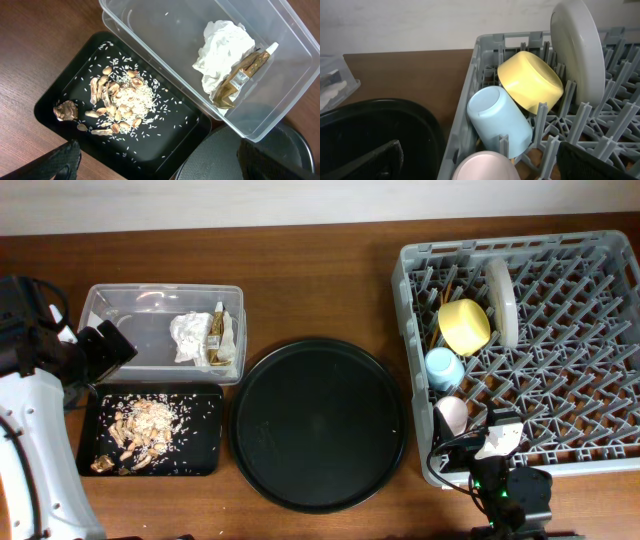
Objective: Sort waste into correct bins and load items into the dishwasher rack
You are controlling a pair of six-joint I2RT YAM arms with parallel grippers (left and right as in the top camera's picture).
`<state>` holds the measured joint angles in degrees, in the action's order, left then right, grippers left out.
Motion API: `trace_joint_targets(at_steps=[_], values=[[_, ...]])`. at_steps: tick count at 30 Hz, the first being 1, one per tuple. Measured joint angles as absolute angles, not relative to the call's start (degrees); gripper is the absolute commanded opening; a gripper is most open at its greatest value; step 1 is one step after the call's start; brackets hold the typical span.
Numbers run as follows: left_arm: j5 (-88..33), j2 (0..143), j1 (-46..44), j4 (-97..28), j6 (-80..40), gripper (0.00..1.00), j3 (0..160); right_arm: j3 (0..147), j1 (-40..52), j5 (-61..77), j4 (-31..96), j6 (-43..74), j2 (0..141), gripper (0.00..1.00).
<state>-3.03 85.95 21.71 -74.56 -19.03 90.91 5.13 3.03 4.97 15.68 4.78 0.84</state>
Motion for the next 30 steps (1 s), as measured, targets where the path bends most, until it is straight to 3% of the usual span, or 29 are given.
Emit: trace_joint_targets(at_steps=[15, 22, 26, 30], values=[[-2.94, 84.03, 20.91, -74.59, -19.05, 0.99, 90.70, 5.13, 3.03, 4.97, 15.68, 4.80, 0.84, 0.99], [5.80, 68.64, 7.51, -71.83, -19.07, 0.99, 84.64, 5.13, 3.01, 4.99, 15.75, 4.75, 0.84, 0.99], [9.37, 58.35, 0.73, -58.96, -20.12, 0.99, 71.81, 5.21, 2.96, 4.99, 15.94, 4.78, 0.84, 0.98], [9.98, 45.28, -2.28, -30.22, -20.91, 0.99, 49.17, 5.32, 2.96, 4.97, 16.05, 4.78, 0.84, 0.99]])
